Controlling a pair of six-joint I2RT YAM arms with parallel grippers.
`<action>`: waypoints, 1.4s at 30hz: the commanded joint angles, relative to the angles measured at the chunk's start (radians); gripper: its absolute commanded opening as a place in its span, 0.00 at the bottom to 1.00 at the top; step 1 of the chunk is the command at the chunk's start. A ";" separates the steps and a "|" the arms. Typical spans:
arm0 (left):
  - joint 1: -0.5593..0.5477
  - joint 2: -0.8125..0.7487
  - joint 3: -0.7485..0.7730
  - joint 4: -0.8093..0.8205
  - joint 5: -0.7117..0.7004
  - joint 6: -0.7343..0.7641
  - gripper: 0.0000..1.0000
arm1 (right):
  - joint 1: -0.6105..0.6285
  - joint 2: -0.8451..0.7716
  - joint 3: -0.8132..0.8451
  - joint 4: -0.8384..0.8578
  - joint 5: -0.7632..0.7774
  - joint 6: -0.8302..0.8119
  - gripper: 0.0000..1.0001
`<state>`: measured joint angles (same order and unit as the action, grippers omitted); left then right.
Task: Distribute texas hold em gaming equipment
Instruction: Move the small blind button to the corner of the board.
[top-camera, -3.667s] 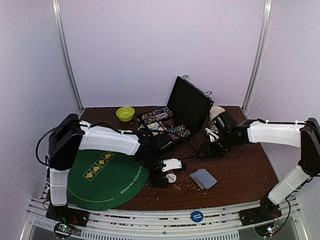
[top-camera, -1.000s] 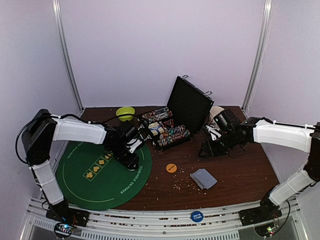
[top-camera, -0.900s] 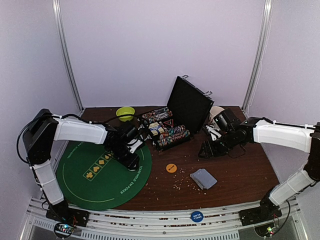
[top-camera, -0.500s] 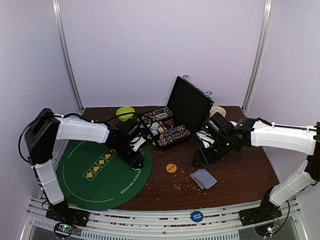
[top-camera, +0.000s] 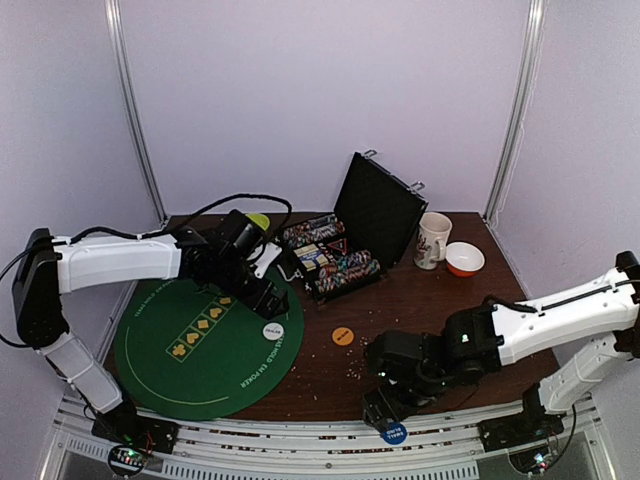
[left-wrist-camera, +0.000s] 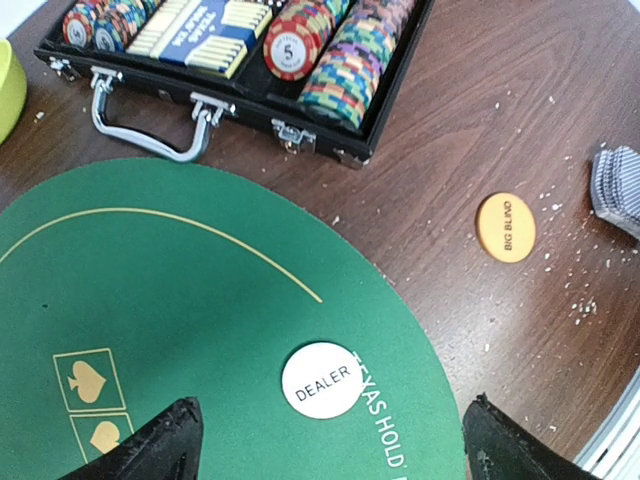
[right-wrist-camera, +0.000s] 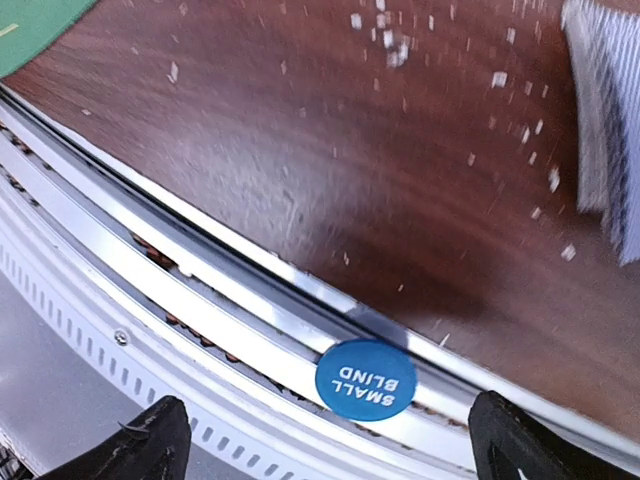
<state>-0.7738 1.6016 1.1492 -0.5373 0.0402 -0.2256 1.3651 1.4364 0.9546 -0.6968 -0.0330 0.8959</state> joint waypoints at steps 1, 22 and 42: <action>-0.005 -0.042 -0.032 0.031 -0.011 0.024 0.94 | 0.086 0.044 -0.044 0.041 0.027 0.204 1.00; -0.028 -0.070 -0.101 0.059 0.003 0.058 0.94 | 0.155 0.142 -0.088 0.006 0.083 0.325 0.86; -0.032 -0.059 -0.093 0.065 0.014 0.087 0.94 | 0.187 0.159 -0.078 -0.015 -0.025 0.301 0.75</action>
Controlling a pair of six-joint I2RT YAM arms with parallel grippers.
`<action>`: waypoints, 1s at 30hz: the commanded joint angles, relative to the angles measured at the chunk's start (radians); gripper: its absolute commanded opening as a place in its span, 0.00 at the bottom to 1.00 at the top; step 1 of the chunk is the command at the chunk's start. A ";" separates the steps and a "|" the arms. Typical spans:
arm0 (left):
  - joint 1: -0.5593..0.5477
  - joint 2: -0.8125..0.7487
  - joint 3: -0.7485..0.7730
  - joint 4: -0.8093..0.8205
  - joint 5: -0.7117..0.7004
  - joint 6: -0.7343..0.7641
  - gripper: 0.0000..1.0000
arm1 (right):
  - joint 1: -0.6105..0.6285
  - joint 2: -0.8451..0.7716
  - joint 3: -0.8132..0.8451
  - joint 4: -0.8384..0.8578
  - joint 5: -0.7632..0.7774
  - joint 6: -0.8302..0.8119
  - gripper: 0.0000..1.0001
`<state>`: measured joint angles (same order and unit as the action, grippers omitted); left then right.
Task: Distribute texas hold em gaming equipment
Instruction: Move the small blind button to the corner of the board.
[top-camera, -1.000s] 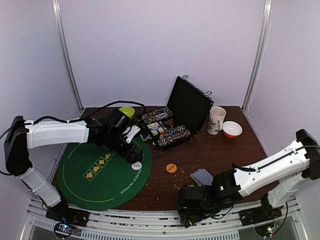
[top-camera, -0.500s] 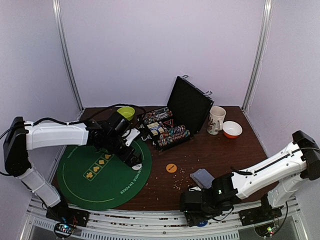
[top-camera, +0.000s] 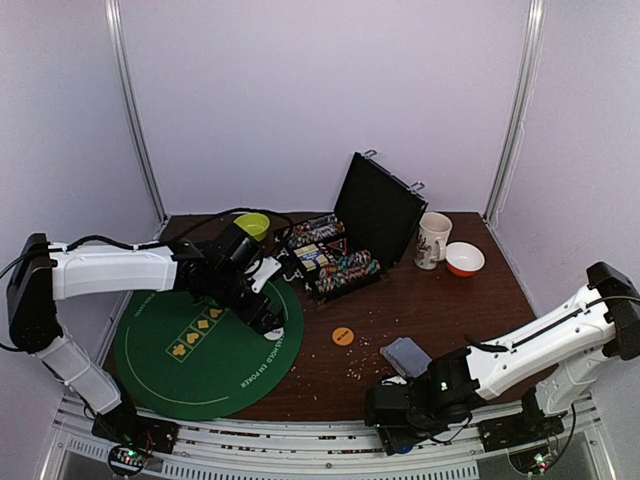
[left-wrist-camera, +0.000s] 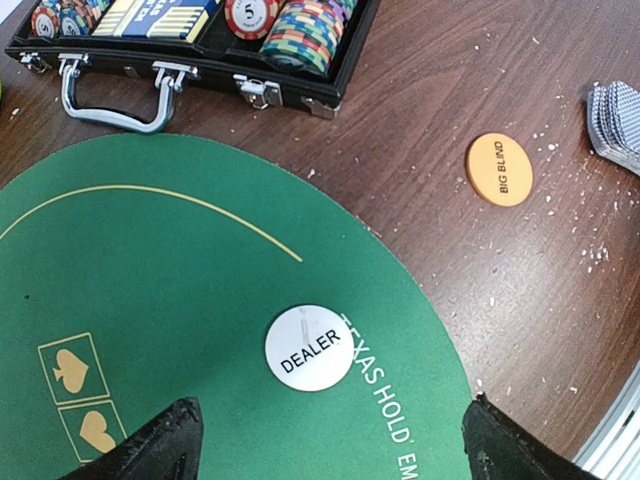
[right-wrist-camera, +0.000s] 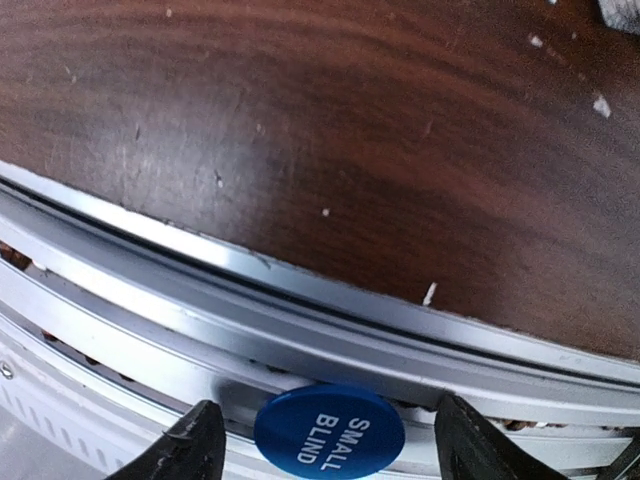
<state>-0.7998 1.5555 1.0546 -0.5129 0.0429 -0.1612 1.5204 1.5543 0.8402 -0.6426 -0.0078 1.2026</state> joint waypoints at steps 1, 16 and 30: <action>-0.006 -0.014 0.001 0.040 0.012 0.024 0.94 | 0.037 0.043 0.041 -0.070 -0.057 -0.002 0.76; -0.006 -0.014 0.001 0.040 0.011 0.037 0.94 | 0.046 0.057 -0.004 -0.032 -0.067 0.020 0.55; -0.006 -0.023 -0.003 0.032 0.030 0.038 0.94 | 0.047 0.060 0.135 -0.104 0.042 -0.097 0.43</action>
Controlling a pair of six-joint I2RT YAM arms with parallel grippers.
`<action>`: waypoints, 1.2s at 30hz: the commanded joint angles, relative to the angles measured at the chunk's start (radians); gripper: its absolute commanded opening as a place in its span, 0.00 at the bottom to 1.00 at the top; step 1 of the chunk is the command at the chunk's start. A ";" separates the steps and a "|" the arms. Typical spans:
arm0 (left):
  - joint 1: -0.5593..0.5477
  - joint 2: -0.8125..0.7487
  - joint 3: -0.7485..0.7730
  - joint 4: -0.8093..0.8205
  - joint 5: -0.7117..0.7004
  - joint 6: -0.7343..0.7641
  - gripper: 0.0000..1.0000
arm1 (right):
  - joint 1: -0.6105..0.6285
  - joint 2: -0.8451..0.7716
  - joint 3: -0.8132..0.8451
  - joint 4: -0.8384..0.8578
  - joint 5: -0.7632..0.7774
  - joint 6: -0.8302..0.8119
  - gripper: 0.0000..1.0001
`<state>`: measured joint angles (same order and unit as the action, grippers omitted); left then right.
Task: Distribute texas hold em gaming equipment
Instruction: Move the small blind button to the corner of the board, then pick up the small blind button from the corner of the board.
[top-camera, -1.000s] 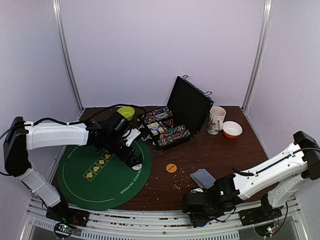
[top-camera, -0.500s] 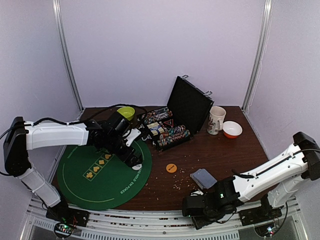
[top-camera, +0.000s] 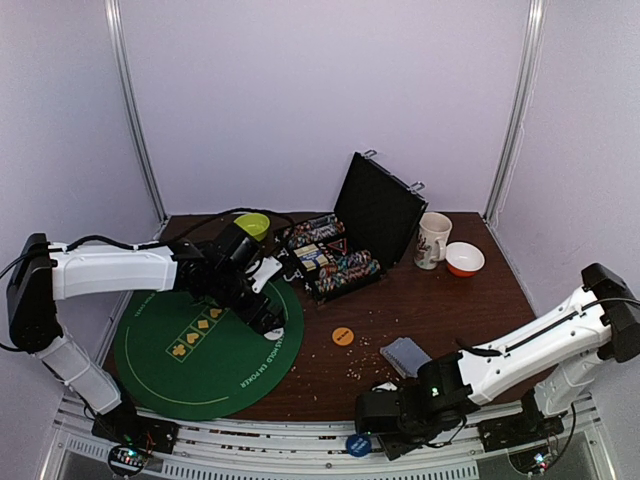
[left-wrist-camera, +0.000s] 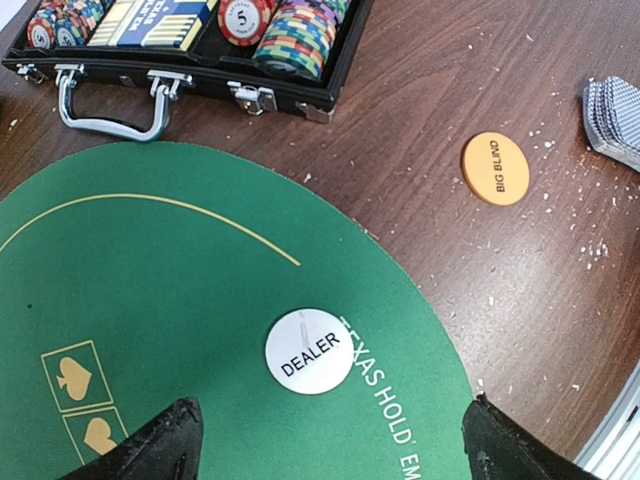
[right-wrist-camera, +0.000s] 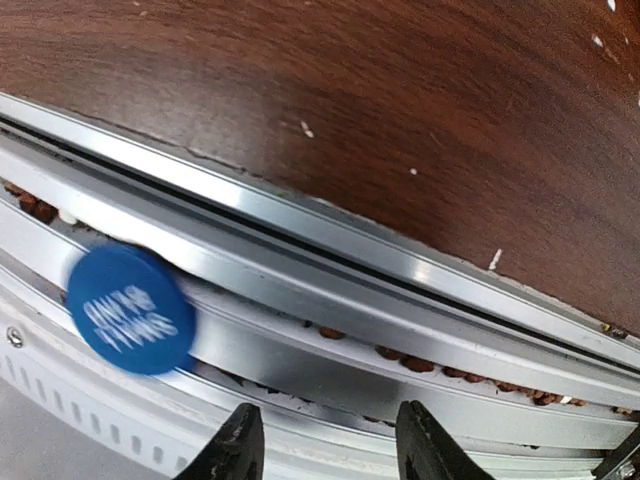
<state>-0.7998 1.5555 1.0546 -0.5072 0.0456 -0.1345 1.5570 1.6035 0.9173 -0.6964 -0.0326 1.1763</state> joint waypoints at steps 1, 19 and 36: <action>-0.006 -0.023 -0.002 0.030 0.038 0.009 0.94 | 0.009 0.010 0.074 -0.051 0.088 -0.093 0.43; -0.460 -0.069 -0.035 -0.077 0.186 0.281 0.89 | -0.287 -0.190 -0.040 0.134 0.027 -0.289 0.51; -0.635 0.189 0.054 -0.112 0.274 0.945 0.90 | -0.363 -0.246 -0.208 0.290 -0.003 -0.406 0.59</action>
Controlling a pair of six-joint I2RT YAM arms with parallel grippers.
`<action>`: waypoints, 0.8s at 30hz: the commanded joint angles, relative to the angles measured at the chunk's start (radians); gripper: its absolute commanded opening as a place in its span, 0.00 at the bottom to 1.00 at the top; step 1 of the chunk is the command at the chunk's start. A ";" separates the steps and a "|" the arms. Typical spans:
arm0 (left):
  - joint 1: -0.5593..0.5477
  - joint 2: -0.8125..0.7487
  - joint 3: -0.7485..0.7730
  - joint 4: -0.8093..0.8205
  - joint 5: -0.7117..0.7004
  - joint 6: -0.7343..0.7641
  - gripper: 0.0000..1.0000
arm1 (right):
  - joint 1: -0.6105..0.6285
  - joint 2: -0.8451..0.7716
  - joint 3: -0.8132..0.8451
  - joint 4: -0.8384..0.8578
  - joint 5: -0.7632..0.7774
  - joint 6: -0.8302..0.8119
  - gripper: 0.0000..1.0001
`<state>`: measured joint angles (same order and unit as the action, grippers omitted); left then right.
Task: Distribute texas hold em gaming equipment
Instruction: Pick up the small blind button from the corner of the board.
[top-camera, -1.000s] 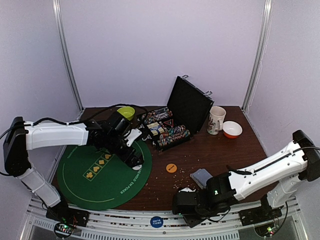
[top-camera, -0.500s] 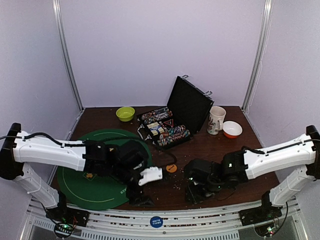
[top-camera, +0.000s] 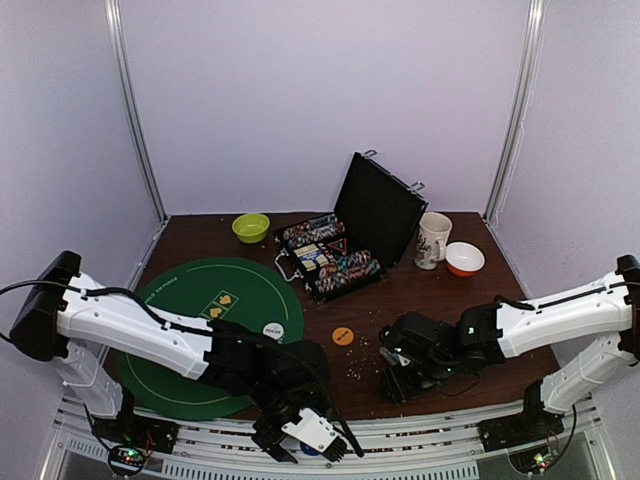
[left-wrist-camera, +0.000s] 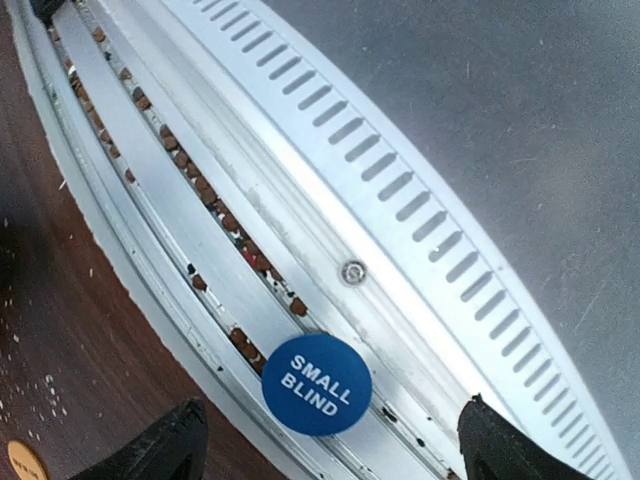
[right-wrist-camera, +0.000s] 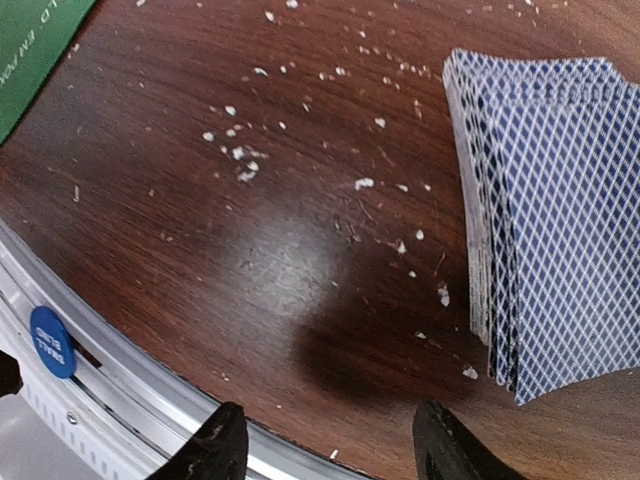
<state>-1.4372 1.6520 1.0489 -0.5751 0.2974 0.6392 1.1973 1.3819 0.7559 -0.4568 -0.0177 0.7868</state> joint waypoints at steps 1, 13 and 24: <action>0.002 0.119 0.067 -0.045 0.020 0.198 0.89 | -0.004 -0.030 -0.056 0.057 -0.018 -0.018 0.60; 0.002 0.276 0.212 -0.156 -0.044 0.320 0.67 | -0.003 -0.050 -0.122 0.140 -0.059 -0.021 0.61; 0.002 0.293 0.213 -0.201 -0.097 0.305 0.60 | -0.001 -0.048 -0.141 0.156 -0.077 -0.026 0.61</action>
<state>-1.4372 1.9388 1.2606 -0.7341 0.2455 0.9390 1.1973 1.3479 0.6273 -0.3065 -0.0895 0.7654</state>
